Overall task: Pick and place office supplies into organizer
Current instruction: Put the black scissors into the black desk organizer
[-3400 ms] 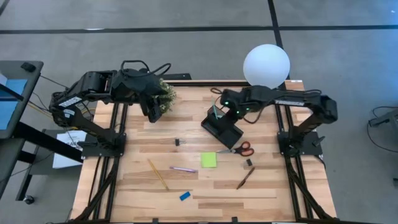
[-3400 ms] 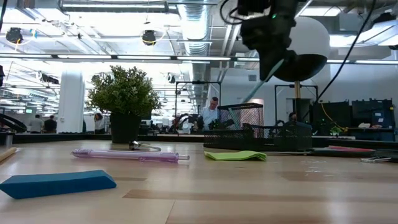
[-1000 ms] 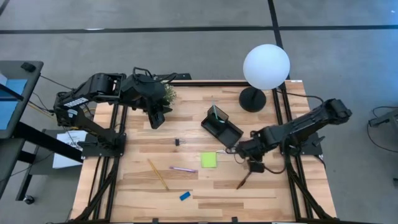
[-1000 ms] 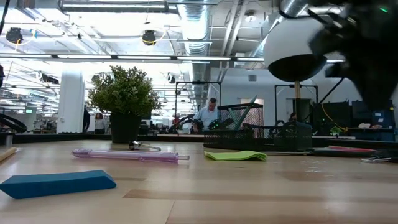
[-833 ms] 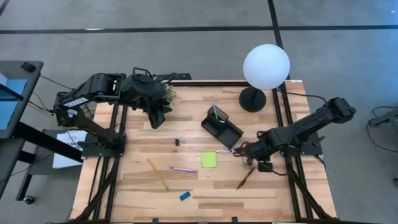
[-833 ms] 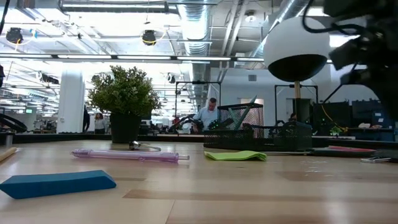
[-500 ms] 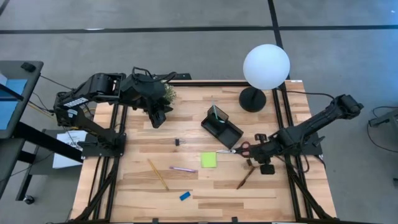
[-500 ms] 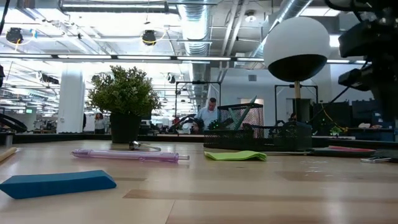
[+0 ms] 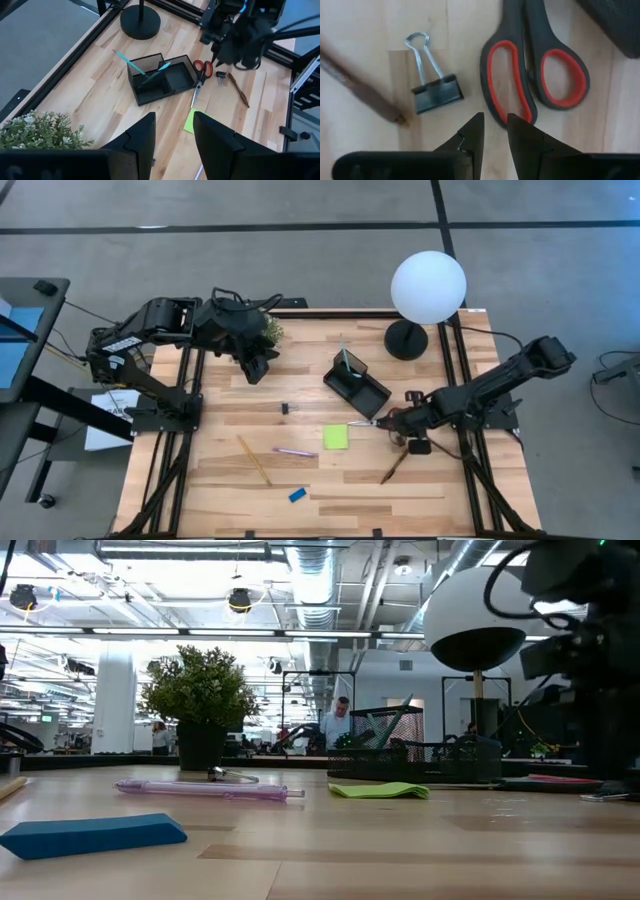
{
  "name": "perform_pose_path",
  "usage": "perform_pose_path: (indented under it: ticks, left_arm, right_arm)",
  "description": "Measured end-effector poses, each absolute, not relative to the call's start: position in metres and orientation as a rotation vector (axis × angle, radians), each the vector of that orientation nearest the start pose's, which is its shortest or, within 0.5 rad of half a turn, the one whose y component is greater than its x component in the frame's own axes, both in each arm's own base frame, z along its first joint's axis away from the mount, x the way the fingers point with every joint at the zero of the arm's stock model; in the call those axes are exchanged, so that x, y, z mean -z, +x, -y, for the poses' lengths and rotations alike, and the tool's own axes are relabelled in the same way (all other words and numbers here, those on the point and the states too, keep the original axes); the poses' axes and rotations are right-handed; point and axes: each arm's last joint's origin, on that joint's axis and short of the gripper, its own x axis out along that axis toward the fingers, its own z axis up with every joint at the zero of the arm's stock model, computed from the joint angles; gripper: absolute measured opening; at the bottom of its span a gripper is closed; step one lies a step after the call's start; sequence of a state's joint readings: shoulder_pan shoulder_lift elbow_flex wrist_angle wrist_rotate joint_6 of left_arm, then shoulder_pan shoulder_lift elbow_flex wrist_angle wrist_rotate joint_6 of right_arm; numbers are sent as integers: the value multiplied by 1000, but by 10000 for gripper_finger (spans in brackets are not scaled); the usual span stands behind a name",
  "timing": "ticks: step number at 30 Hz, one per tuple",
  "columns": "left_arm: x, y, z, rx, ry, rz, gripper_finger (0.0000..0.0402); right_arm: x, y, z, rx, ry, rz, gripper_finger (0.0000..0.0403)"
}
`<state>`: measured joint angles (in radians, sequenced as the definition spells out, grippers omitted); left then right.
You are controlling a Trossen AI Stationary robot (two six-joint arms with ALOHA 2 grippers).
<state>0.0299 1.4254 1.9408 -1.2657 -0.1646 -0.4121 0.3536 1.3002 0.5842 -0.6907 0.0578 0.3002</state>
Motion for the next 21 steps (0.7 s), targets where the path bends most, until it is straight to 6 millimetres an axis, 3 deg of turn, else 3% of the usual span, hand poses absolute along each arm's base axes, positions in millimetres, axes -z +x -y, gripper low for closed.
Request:
perform_pose_path:
  ticks: [14,21]
  left_arm:
    - [-472,236,-12,-338,-344,-699,128]
    - [-472,236,-12,-353,-370,-694,128]
  right_arm:
    - [-122,190,-65,-28,-89,-1507,74]
    - [-128,185,-66,27,44,-1476,14]
